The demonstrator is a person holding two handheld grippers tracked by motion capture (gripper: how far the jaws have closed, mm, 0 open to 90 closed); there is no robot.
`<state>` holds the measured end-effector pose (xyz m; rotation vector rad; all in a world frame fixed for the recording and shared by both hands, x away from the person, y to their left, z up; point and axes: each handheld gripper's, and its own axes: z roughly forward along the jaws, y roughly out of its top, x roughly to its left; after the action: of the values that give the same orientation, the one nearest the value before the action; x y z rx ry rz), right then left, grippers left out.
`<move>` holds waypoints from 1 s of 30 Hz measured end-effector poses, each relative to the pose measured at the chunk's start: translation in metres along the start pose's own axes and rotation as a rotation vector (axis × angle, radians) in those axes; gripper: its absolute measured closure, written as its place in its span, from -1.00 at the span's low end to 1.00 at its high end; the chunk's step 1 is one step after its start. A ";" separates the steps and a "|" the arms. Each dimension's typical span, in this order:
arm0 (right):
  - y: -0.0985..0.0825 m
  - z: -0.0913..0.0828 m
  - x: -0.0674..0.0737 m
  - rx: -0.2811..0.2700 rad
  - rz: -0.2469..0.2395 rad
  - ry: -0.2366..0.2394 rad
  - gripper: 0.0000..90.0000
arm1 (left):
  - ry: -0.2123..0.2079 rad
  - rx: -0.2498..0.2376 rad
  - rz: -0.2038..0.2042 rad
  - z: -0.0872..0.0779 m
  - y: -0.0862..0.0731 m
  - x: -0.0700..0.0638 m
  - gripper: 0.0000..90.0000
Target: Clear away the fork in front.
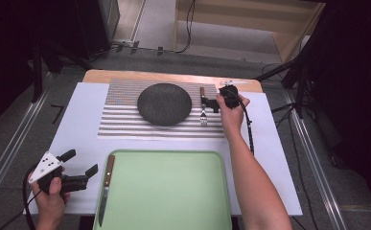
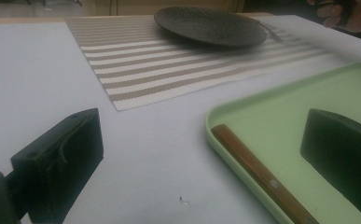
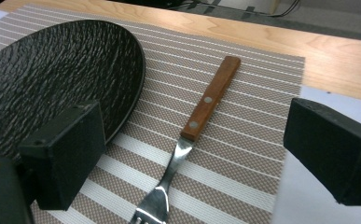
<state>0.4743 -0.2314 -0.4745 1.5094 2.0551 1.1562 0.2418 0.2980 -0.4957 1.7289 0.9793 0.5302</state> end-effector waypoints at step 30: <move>0.008 0.049 0.011 0.132 0.097 -0.102 0.33 | -0.006 -0.005 -0.011 0.000 0.000 0.001 -1.00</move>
<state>0.5080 -0.2004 -0.4961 1.7101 2.0457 0.9720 0.2422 0.2989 -0.4958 1.7188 0.9821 0.5197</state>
